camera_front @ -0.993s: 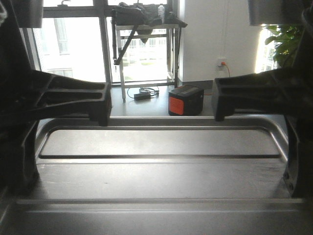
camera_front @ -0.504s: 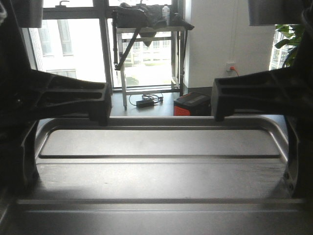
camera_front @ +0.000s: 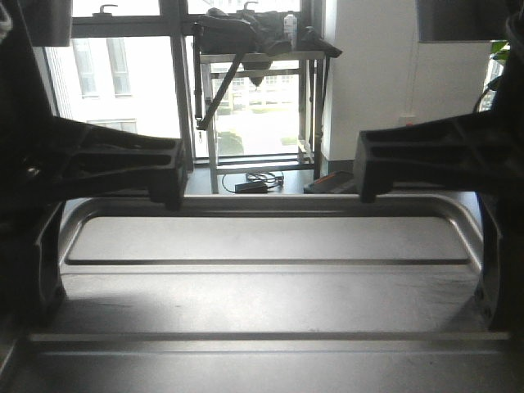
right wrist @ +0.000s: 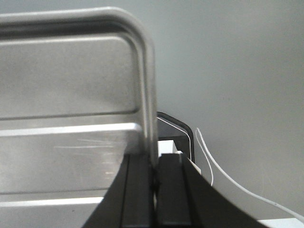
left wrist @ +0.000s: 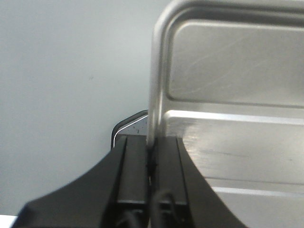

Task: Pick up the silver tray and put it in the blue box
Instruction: 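Keep holding the tray with both grippers while the base drives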

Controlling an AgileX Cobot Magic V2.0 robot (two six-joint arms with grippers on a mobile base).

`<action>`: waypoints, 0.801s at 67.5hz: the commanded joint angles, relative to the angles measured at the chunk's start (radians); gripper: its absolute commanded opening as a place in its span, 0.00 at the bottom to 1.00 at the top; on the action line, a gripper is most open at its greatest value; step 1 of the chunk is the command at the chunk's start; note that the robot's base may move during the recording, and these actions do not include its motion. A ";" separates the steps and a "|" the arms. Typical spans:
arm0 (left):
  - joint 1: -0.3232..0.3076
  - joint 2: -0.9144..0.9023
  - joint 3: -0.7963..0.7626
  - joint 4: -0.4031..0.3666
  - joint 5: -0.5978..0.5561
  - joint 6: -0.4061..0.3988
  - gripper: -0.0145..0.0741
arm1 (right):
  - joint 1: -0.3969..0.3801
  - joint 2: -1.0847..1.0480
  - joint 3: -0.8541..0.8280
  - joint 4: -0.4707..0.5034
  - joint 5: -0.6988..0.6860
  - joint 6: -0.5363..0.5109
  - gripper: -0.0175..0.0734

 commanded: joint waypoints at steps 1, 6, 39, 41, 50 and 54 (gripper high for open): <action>-0.014 -0.031 -0.032 -0.006 -0.057 -0.010 0.05 | 0.002 -0.032 -0.032 -0.011 -0.073 0.004 0.25; -0.014 -0.031 -0.032 -0.006 -0.057 -0.010 0.05 | 0.002 -0.032 -0.032 -0.011 -0.073 0.004 0.25; -0.014 -0.031 -0.032 -0.006 -0.057 -0.010 0.05 | 0.002 -0.032 -0.032 -0.011 -0.072 0.004 0.25; -0.014 -0.031 -0.032 -0.006 -0.057 -0.010 0.05 | 0.002 -0.032 -0.032 -0.011 -0.072 0.004 0.25; -0.014 -0.031 -0.032 -0.006 -0.057 -0.010 0.05 | 0.002 -0.032 -0.032 -0.011 -0.071 0.004 0.25; -0.014 -0.031 -0.032 -0.006 -0.057 -0.010 0.05 | 0.002 -0.032 -0.032 -0.011 -0.072 0.004 0.25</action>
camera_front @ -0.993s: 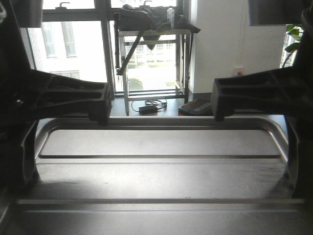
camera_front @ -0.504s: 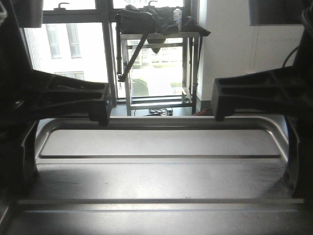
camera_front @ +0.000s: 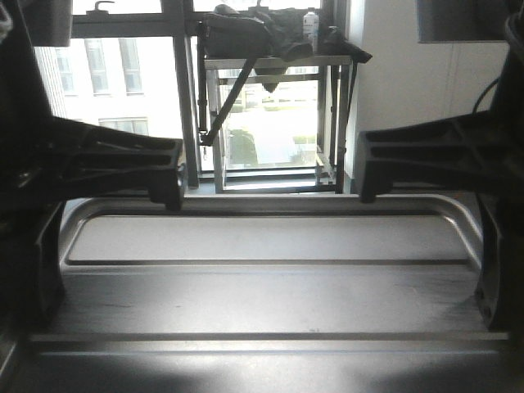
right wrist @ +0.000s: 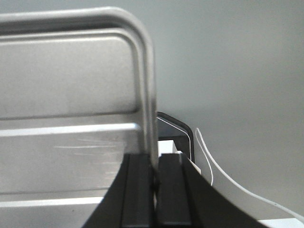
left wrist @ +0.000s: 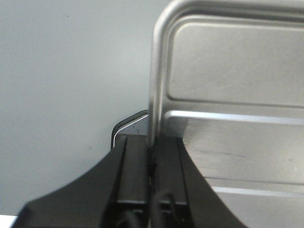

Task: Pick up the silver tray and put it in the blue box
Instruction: 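Keep holding the tray with both grippers while the base drives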

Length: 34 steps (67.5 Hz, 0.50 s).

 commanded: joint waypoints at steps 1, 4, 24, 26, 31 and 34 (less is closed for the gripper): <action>-0.014 -0.031 -0.032 -0.006 -0.057 -0.010 0.05 | 0.002 -0.032 -0.032 -0.011 -0.072 0.004 0.25; -0.014 -0.031 -0.032 -0.006 -0.057 -0.010 0.05 | 0.002 -0.032 -0.032 -0.011 -0.071 0.004 0.25; -0.014 -0.031 -0.032 -0.004 -0.057 -0.010 0.05 | 0.002 -0.032 -0.032 -0.011 -0.071 0.004 0.25; -0.014 -0.031 -0.032 -0.004 -0.057 -0.010 0.05 | 0.002 -0.032 -0.032 -0.011 -0.071 0.004 0.25; -0.014 -0.031 -0.032 -0.004 -0.057 -0.010 0.05 | 0.002 -0.032 -0.032 -0.011 -0.071 0.004 0.25; -0.014 -0.031 -0.032 -0.004 -0.057 -0.010 0.05 | 0.002 -0.032 -0.032 -0.011 -0.071 0.004 0.25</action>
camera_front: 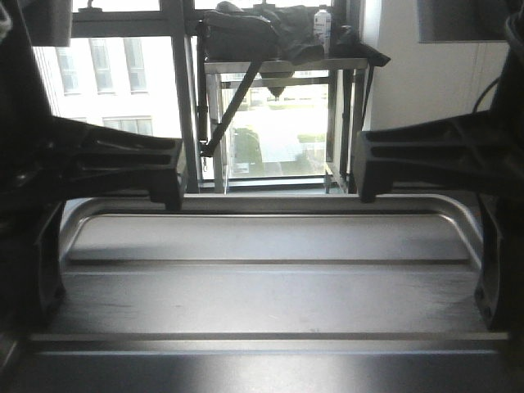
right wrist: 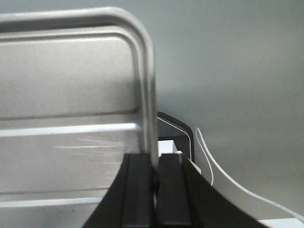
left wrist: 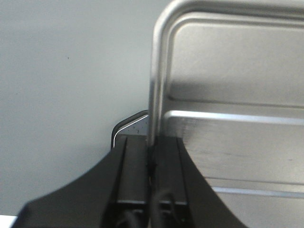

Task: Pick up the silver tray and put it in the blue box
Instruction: 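Keep holding the tray with both grippers while the base drives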

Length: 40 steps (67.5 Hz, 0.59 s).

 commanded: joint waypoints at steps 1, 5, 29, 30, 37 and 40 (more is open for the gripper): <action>-0.014 -0.031 -0.032 -0.004 -0.057 -0.010 0.05 | 0.002 -0.032 -0.032 -0.011 -0.071 0.004 0.25; -0.014 -0.031 -0.032 -0.004 -0.057 -0.010 0.05 | 0.002 -0.032 -0.032 -0.011 -0.071 0.004 0.25; -0.014 -0.031 -0.032 -0.004 -0.057 -0.010 0.05 | 0.002 -0.032 -0.032 -0.011 -0.071 0.004 0.25; -0.014 -0.031 -0.032 -0.004 -0.057 -0.010 0.05 | 0.002 -0.032 -0.032 -0.011 -0.071 0.004 0.25; -0.014 -0.031 -0.032 -0.004 -0.057 -0.010 0.05 | 0.002 -0.032 -0.032 -0.011 -0.071 0.004 0.25; -0.014 -0.031 -0.032 -0.004 -0.057 -0.010 0.05 | 0.002 -0.032 -0.032 -0.011 -0.071 0.004 0.25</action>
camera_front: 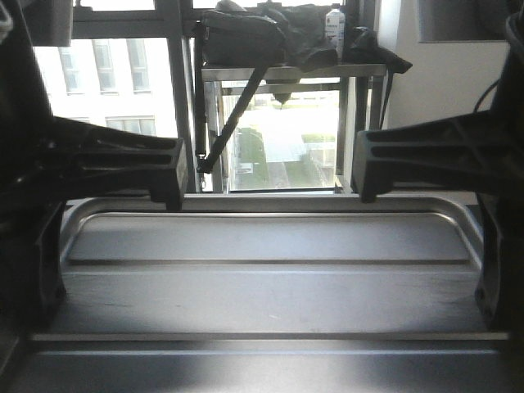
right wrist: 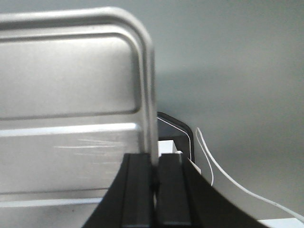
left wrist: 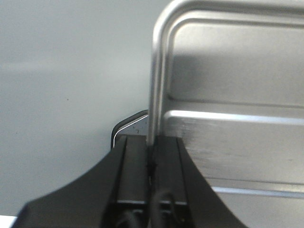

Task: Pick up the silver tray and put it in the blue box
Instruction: 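Keep holding the tray with both grippers while the base drives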

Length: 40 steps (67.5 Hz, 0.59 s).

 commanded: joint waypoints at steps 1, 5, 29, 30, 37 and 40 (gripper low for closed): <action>-0.014 -0.031 -0.032 -0.004 -0.055 -0.010 0.05 | 0.002 -0.032 -0.032 -0.011 -0.071 0.004 0.25; -0.014 -0.031 -0.032 -0.004 -0.055 -0.010 0.05 | 0.002 -0.032 -0.032 -0.011 -0.071 0.004 0.25; -0.014 -0.031 -0.032 -0.004 -0.055 -0.010 0.05 | 0.002 -0.032 -0.032 -0.011 -0.071 0.004 0.25; -0.014 -0.031 -0.032 -0.004 -0.055 -0.010 0.05 | 0.002 -0.032 -0.032 -0.011 -0.071 0.004 0.25; -0.014 -0.031 -0.032 -0.004 -0.055 -0.010 0.05 | 0.002 -0.032 -0.032 -0.011 -0.071 0.004 0.25; -0.014 -0.031 -0.032 -0.004 -0.055 -0.010 0.05 | 0.002 -0.032 -0.032 -0.011 -0.071 0.004 0.25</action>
